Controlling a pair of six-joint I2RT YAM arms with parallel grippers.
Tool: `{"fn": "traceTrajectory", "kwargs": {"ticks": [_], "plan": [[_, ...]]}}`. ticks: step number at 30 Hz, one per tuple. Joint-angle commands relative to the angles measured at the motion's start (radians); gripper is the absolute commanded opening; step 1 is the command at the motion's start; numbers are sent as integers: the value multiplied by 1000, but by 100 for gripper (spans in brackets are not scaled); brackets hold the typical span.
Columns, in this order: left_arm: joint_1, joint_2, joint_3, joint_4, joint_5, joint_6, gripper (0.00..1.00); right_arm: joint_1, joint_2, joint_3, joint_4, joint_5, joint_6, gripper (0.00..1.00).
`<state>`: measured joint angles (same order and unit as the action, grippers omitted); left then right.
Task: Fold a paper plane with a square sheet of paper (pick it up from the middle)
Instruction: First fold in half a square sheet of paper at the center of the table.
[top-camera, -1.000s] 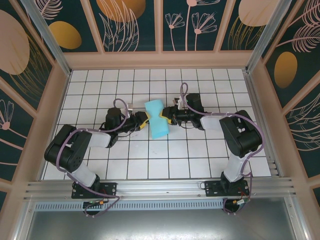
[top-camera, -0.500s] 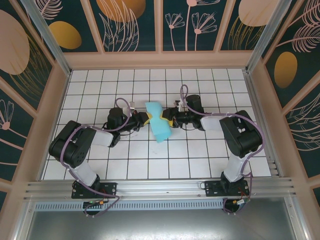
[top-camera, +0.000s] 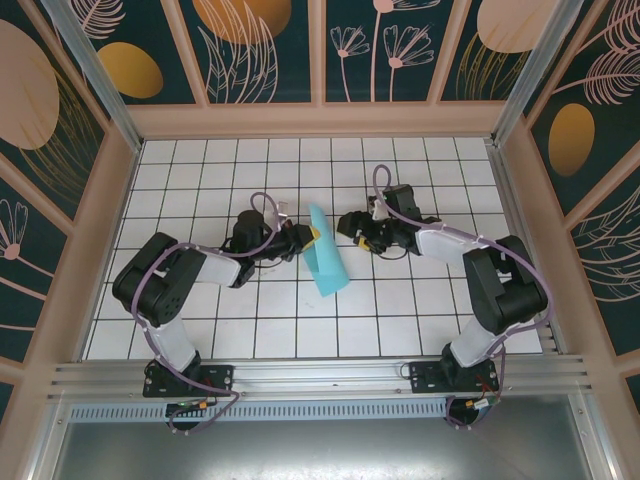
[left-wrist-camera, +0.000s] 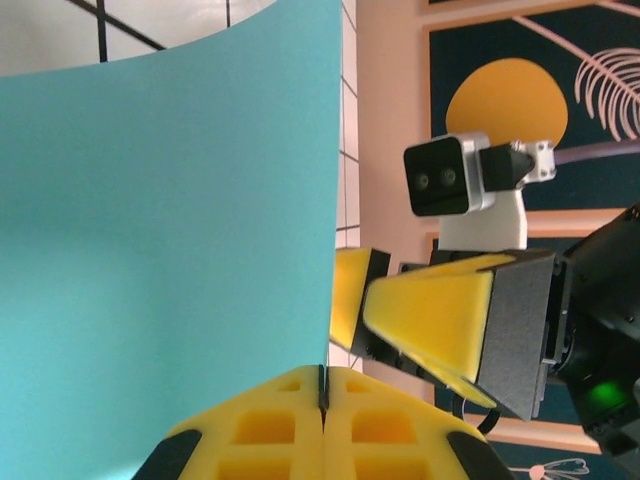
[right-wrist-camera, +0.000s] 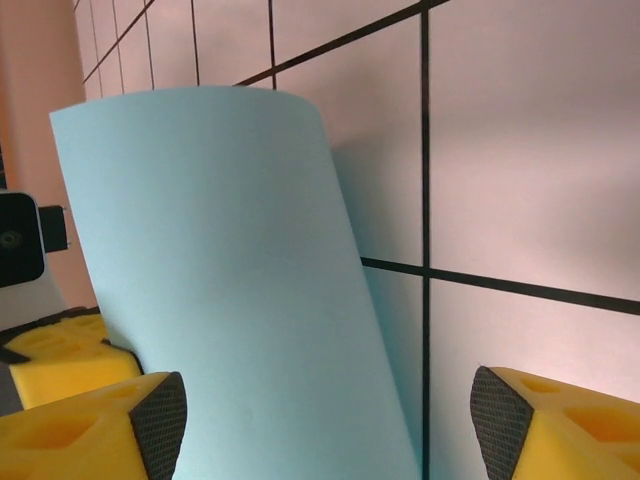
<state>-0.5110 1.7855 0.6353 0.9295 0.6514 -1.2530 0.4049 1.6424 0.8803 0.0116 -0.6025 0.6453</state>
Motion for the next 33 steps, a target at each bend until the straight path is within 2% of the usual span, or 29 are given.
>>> {"fn": "traceTrajectory", "kwargs": {"ticks": [1,6,10,22,27,31,33], "plan": [[-9,9,-8,-59,-32,52,0,-6,-11,29,-96,-35,-134,78],[-9,-27,-63,-134,-110,79,0,-1,38,61,-153,-87,-219,75],[-10,-57,-105,-180,-158,93,0,34,87,100,-179,-74,-228,72],[-10,-48,-85,-225,-173,118,0,102,220,196,-235,-10,-232,62],[-11,-42,-77,-223,-169,115,0,106,256,215,-251,15,-230,53],[-11,-46,-71,-236,-165,118,4,106,272,220,-269,45,-236,49],[-11,-56,-61,-259,-169,123,10,106,282,223,-282,70,-242,46]]}}
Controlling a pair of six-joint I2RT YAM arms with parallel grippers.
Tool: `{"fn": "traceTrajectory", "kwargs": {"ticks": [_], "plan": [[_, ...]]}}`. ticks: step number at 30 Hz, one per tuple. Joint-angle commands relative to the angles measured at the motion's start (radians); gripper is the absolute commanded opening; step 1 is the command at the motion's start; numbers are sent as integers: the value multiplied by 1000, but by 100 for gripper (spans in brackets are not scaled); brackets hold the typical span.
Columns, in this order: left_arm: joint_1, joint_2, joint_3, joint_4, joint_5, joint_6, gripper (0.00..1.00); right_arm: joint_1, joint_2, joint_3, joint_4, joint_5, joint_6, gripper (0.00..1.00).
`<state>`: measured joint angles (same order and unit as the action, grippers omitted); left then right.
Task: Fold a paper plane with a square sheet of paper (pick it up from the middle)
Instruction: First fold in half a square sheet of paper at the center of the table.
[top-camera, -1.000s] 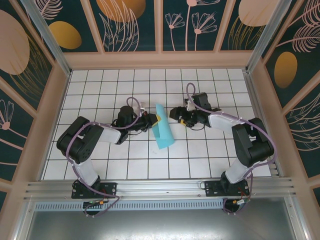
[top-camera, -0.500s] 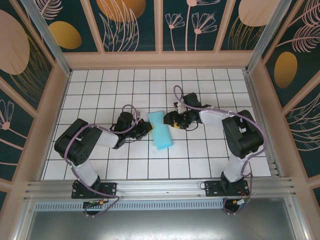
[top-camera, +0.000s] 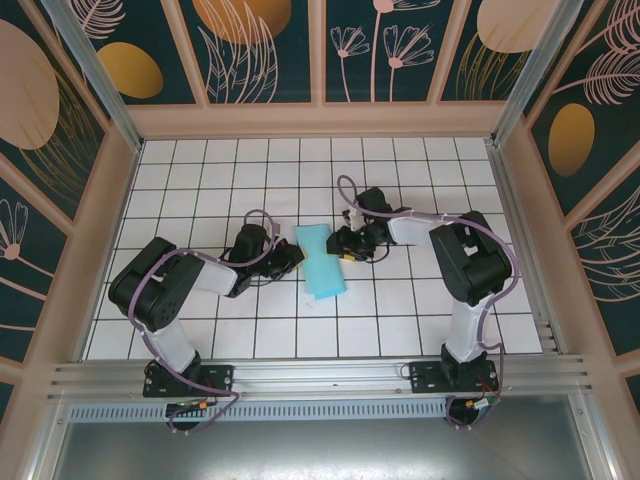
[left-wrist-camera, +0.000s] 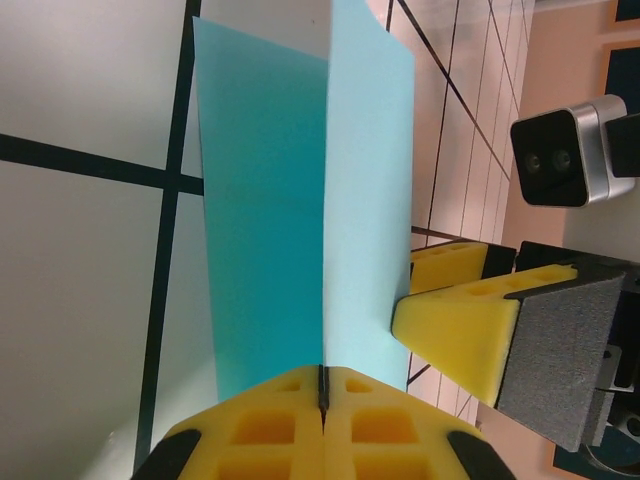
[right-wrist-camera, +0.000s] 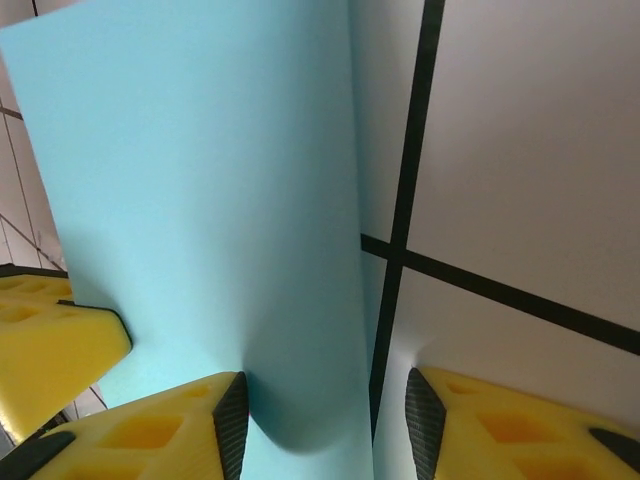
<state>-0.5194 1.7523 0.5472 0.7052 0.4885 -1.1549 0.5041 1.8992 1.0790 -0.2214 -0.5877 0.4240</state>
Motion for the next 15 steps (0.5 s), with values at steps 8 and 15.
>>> {"fn": "traceTrajectory", "kwargs": {"ticks": [8,15], "plan": [[-1,-132,121,-336,-138,124,37,5,57,32,-96,153,-56,40],[0,-194,145,-456,-248,139,52,1,76,35,-105,179,-85,39]]}}
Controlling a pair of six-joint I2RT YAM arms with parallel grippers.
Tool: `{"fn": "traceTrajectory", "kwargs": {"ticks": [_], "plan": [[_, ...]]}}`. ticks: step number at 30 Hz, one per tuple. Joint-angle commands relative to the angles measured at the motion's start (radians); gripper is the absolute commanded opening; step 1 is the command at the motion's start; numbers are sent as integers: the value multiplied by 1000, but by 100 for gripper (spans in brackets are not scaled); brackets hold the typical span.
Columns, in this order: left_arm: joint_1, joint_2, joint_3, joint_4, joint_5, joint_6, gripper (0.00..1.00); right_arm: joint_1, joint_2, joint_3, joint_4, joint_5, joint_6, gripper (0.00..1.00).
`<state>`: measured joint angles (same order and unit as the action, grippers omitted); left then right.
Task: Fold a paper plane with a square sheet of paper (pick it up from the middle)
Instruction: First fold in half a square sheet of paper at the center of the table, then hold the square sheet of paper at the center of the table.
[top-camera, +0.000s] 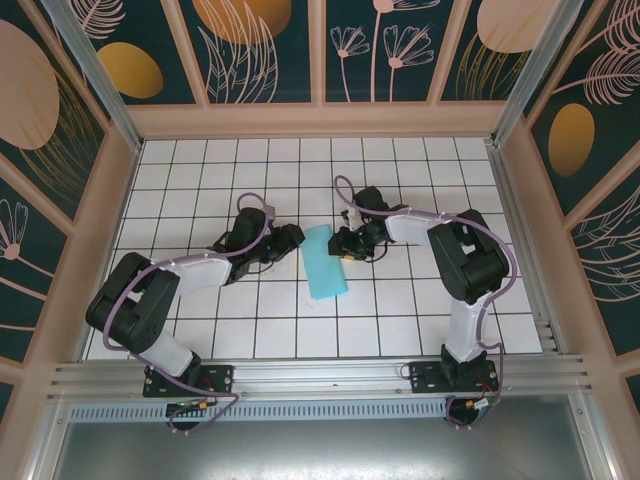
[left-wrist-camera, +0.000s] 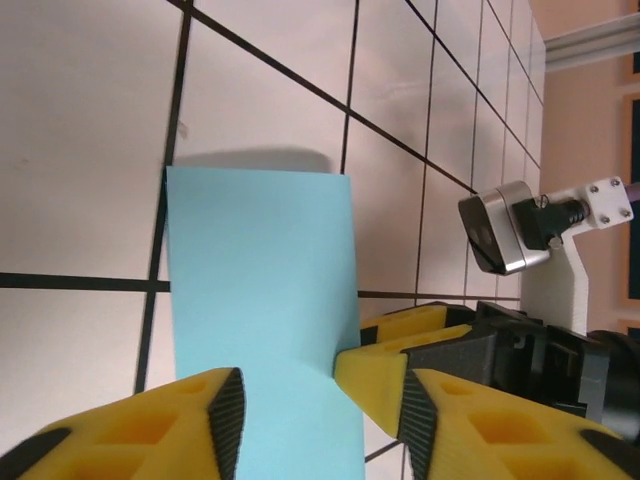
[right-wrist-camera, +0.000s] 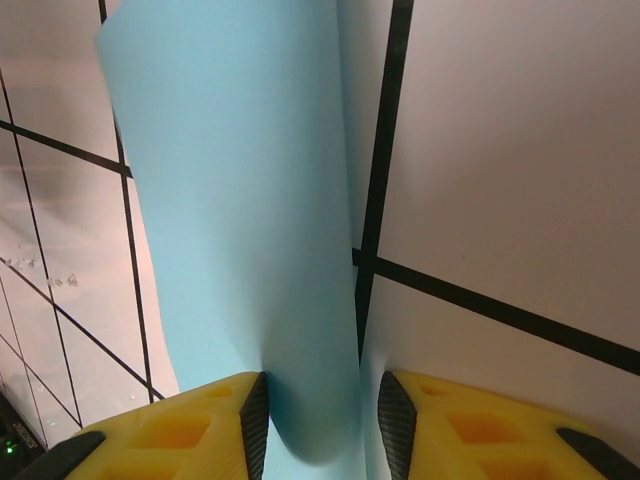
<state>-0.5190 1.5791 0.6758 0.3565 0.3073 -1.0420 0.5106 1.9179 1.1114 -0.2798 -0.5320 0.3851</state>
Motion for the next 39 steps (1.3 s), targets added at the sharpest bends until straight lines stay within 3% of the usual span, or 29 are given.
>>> {"fn": "traceTrajectory", "kwargs": {"ticks": [1,18,24,32,39], "plan": [[2,-25,16,-113,-72,26,54,-6,59,3,-49,124,-53,38],[2,-65,13,-121,-151,-27,65,-61,109,2,-93,213,-57,34],[1,-45,37,-116,-126,1,74,-63,128,1,-91,227,-73,32],[1,-36,81,-129,-120,61,98,-72,141,-5,-85,240,-82,31],[1,-18,102,-127,-109,76,98,-73,166,3,-96,265,-97,32]]}}
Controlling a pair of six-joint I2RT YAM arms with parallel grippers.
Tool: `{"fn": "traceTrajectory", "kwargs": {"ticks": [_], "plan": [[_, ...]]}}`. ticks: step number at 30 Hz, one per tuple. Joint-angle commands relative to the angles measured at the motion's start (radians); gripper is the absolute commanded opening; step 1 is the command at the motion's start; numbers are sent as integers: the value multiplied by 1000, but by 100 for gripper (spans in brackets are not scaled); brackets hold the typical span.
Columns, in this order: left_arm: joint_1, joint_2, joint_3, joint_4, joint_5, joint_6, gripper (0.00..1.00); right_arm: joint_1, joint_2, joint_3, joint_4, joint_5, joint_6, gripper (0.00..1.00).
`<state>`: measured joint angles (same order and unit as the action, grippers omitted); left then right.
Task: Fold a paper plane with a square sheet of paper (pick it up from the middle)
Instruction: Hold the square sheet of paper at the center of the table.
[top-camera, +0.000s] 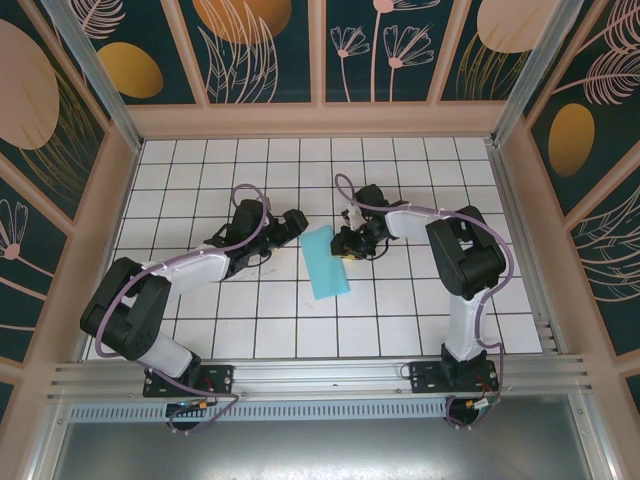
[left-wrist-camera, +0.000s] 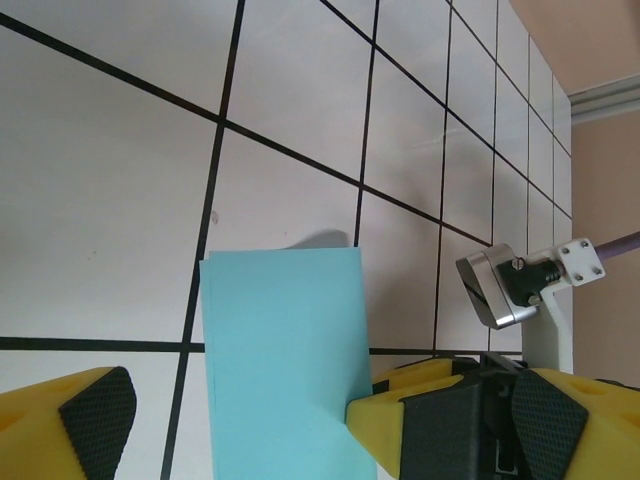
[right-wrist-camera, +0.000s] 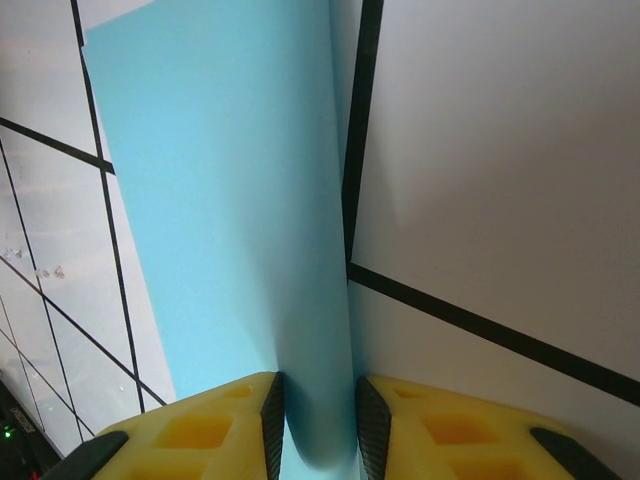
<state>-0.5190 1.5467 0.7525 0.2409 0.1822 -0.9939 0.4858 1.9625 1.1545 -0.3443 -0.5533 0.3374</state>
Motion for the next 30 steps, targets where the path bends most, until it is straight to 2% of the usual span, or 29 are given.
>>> {"fn": "traceTrajectory", "kwargs": {"ticks": [1,15,24,30], "plan": [[1,16,27,-8,17,27,99,-47,125,-39,-32,288,-53,32],[-1,78,22,107,133,-9,98,-32,162,-29,-39,317,-76,33],[-3,129,28,148,202,-44,86,-19,179,-22,-44,331,-72,33],[-13,161,43,169,242,-62,73,-15,183,-21,-46,337,-74,33]]}}
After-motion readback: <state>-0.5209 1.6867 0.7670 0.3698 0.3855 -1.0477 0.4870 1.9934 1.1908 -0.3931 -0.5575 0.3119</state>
